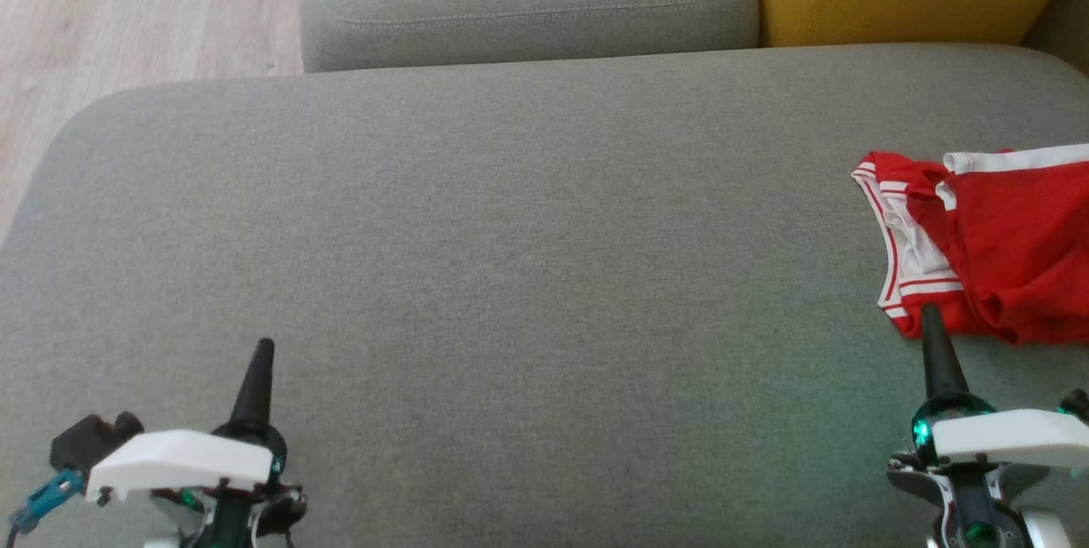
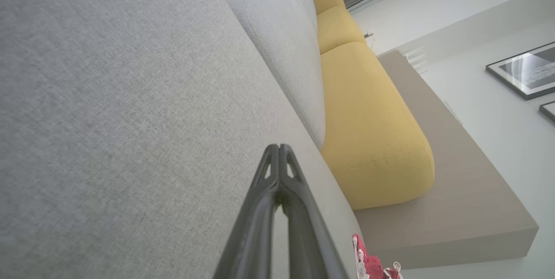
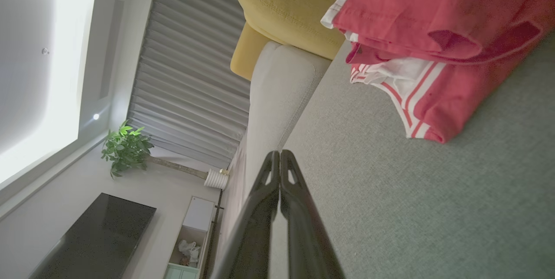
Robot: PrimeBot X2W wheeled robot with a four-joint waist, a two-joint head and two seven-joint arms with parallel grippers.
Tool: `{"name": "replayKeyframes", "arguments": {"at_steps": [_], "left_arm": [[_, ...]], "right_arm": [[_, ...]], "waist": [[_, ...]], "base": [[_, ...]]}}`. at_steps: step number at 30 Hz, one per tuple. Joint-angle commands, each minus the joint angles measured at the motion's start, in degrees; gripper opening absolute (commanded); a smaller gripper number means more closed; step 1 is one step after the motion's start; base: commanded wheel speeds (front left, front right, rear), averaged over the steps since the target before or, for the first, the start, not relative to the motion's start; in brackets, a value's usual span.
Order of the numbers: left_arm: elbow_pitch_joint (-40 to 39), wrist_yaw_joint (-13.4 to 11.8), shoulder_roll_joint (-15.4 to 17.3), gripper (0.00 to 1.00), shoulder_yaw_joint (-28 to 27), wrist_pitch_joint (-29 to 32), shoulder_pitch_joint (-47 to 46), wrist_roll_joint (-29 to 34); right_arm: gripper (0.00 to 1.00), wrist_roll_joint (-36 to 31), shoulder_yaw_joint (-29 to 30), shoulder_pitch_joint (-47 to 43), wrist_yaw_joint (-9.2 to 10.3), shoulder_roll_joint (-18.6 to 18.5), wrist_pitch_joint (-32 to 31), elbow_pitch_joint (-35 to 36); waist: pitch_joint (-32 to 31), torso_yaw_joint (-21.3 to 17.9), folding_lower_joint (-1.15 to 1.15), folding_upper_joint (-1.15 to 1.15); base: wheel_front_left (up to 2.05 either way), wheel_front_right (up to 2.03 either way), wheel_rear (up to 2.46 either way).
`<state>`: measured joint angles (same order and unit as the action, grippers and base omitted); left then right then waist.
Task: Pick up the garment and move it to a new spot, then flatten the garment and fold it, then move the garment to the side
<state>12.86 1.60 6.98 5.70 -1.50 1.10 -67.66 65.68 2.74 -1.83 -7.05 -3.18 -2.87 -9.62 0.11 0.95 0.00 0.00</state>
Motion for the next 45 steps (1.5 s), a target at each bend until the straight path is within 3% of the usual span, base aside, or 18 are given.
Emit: {"name": "replayKeyframes", "arguments": {"at_steps": [1,40,45], "left_arm": [[-1.63,0.75,0.35,0.00,-2.33,0.48,-3.58,-1.52],[1.11,5.88,-2.82,0.00,-10.43,6.56,-7.13,-25.92],[1.12,5.89,-2.89,0.00,-10.54,6.64,-7.15,-25.90]], "right_arm": [[0.00,1.79,-0.40,3.26,-0.31,-1.25,-0.21,1.58],[0.00,28.19,1.66,7.81,-0.44,-1.23,-1.91,-4.26],[0.00,28.17,1.76,7.83,-0.44,-1.16,-1.99,-4.28]], "waist": [[0.00,-0.03,0.00,0.00],[0.07,-0.95,0.00,0.00],[0.07,-0.95,0.00,0.00]], "base": [[0.00,0.00,0.00],[0.00,0.00,0.00],[0.00,0.00,0.00]]}}
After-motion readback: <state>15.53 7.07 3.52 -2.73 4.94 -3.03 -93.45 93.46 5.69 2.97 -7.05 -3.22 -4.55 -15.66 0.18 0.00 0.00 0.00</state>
